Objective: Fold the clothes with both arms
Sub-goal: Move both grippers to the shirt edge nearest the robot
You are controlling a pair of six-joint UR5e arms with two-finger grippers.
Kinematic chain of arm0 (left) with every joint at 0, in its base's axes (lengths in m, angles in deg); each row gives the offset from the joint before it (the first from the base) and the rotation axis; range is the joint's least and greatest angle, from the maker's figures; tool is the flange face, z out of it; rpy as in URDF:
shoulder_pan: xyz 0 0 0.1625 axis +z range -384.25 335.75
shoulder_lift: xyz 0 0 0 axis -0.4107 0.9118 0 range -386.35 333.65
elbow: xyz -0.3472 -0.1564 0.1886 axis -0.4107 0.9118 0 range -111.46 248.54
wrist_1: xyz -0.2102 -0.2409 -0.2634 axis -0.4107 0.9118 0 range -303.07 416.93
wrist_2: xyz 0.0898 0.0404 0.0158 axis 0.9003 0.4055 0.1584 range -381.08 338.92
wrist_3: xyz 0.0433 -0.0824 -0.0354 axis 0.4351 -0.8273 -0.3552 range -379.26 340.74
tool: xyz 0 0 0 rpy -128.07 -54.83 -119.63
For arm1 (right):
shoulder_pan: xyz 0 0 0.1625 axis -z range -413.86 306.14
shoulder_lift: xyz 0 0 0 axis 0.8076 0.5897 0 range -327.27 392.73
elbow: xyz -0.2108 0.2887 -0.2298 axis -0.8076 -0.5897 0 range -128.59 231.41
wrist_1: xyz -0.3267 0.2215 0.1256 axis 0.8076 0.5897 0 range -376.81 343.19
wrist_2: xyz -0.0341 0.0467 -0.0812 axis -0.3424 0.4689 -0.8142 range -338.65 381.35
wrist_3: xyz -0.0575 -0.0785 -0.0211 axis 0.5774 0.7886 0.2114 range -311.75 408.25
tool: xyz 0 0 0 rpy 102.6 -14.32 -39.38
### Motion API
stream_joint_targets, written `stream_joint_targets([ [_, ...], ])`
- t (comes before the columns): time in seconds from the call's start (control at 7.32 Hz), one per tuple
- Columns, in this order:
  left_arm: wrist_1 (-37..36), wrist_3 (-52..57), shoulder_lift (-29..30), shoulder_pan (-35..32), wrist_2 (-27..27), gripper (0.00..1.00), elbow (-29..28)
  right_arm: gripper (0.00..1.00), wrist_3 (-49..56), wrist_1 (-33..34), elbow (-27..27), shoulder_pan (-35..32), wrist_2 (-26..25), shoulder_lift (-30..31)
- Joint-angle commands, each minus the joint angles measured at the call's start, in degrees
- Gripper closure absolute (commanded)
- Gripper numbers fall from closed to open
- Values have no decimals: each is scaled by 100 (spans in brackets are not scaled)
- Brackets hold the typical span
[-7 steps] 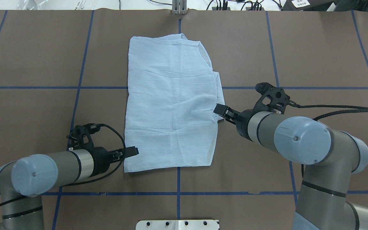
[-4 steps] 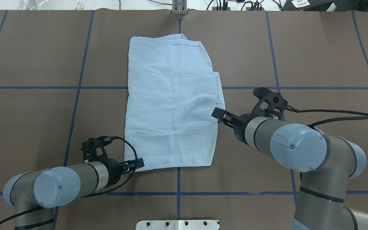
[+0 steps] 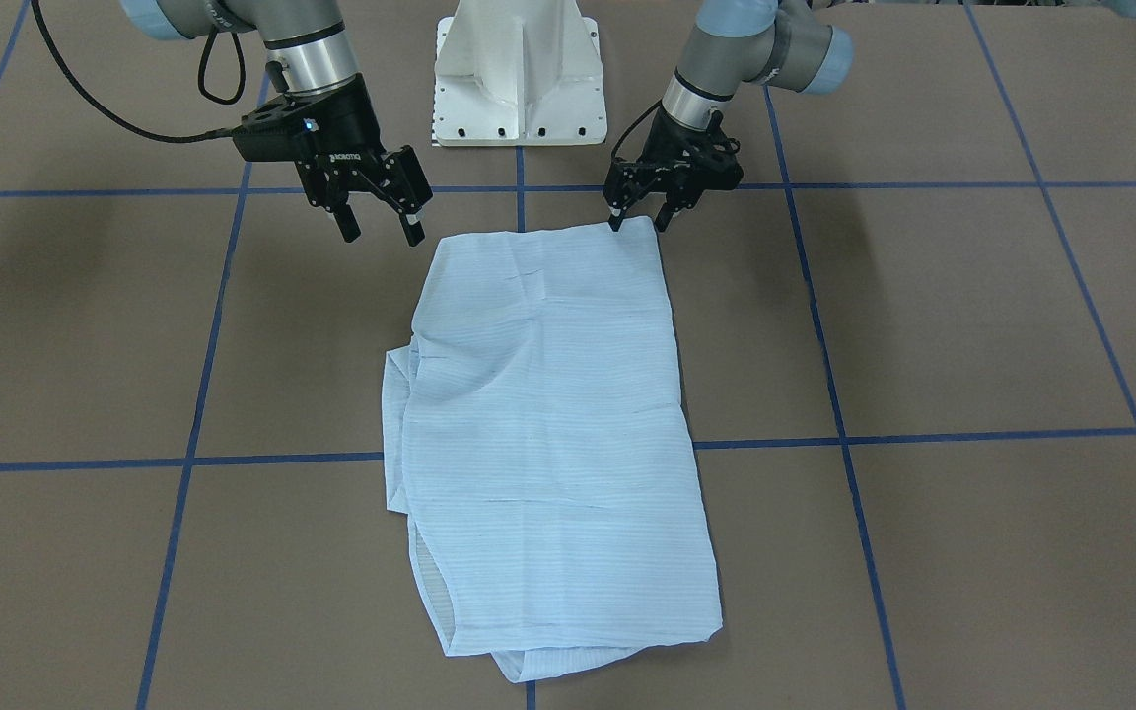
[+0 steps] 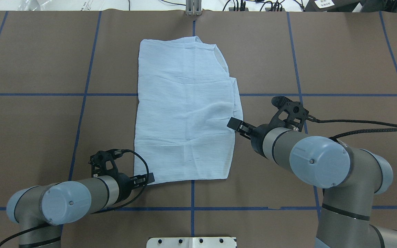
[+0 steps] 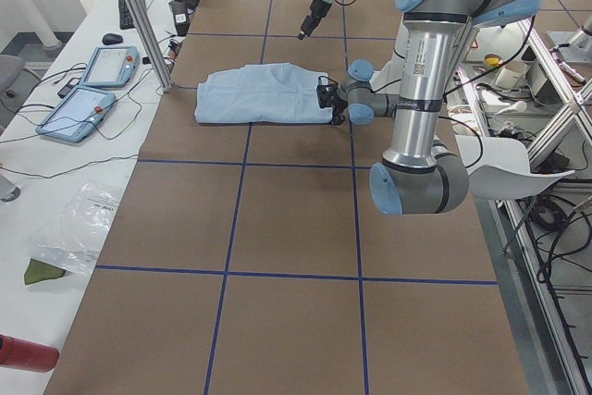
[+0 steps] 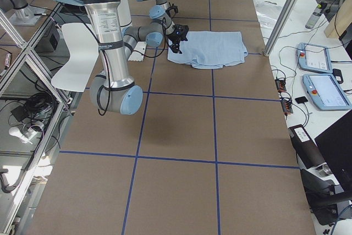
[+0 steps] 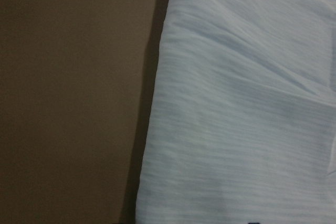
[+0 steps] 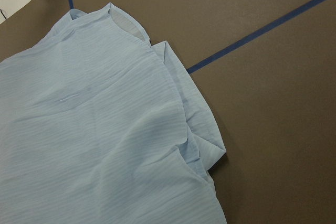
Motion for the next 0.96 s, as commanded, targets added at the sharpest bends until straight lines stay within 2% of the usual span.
stream_joint_targets([
  [0.0, -1, 0, 24, 0, 0, 55, -39, 0, 5, 0, -9, -2, -1, 11],
  [0.55, -1, 61, 33, -8, 0, 56, -118, 0, 5, 0, -18, -2, -1, 11],
  [0.68, -1, 53, 76, -17, 0, 86, -118, 0, -4, 0, -27, 15, -1, 11],
  [0.82, -1, 44, 86, -26, 0, 100, -109, 0, -56, 8, -27, 59, -18, -6],
])
